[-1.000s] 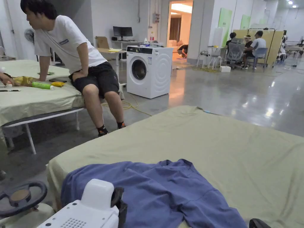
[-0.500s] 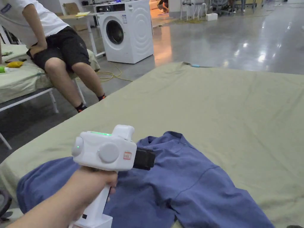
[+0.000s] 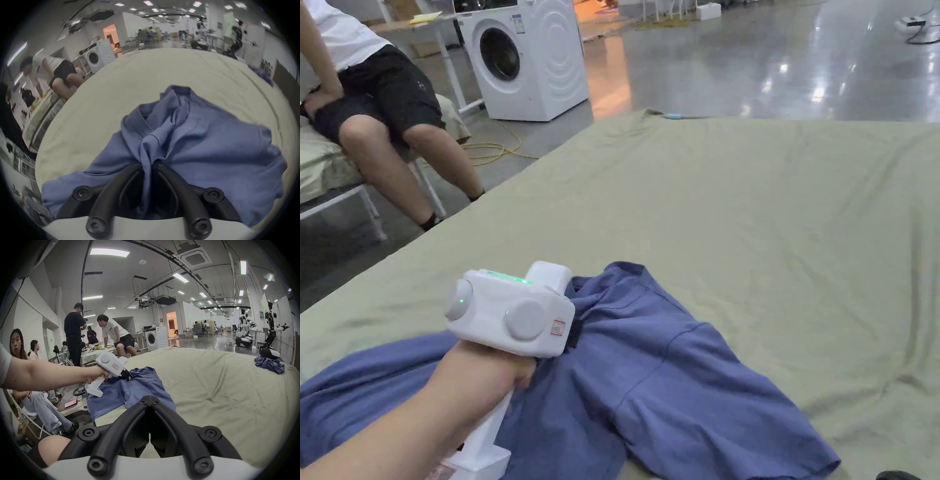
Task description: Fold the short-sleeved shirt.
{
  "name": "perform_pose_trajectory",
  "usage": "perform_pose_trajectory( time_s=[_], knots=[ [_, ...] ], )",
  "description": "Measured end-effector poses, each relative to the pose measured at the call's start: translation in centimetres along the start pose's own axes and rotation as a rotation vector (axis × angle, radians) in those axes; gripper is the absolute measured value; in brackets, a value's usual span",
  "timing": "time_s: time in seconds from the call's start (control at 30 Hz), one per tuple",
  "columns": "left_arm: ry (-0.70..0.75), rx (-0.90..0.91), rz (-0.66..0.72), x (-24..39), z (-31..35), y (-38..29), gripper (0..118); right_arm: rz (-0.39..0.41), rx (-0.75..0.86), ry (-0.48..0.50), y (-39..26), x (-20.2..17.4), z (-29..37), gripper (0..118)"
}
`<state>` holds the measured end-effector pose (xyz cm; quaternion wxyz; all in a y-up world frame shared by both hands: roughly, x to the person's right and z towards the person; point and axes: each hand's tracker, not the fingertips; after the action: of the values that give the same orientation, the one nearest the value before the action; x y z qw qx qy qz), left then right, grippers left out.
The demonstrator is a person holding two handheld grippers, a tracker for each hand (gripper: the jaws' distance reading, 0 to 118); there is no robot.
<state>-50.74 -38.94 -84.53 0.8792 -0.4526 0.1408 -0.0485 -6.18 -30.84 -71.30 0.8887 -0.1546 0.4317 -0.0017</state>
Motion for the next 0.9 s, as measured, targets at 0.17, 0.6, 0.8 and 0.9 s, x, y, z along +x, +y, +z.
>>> perform_pose_trajectory(
  time_s=[0.17, 0.6, 0.8, 0.9],
  knots=[
    [-0.064, 0.076, 0.126, 0.0, 3.3, 0.9, 5, 0.014, 0.030, -0.019, 1.0, -0.4, 1.1, 2],
    [-0.494, 0.395, -0.206, 23.0, 17.2, 9.3, 4, -0.041, 0.215, -0.257, 5.4, 2.0, 12.5, 2],
    [-0.727, 0.419, -0.384, 40.7, 22.1, 11.6, 4, -0.021, 0.277, -0.435, 5.5, 3.1, 21.7, 2],
    [-0.812, 0.396, -0.485, 49.8, 24.2, 10.8, 4, -0.002, 0.284, -0.539, 4.7, 3.5, 26.2, 2]
  ],
)
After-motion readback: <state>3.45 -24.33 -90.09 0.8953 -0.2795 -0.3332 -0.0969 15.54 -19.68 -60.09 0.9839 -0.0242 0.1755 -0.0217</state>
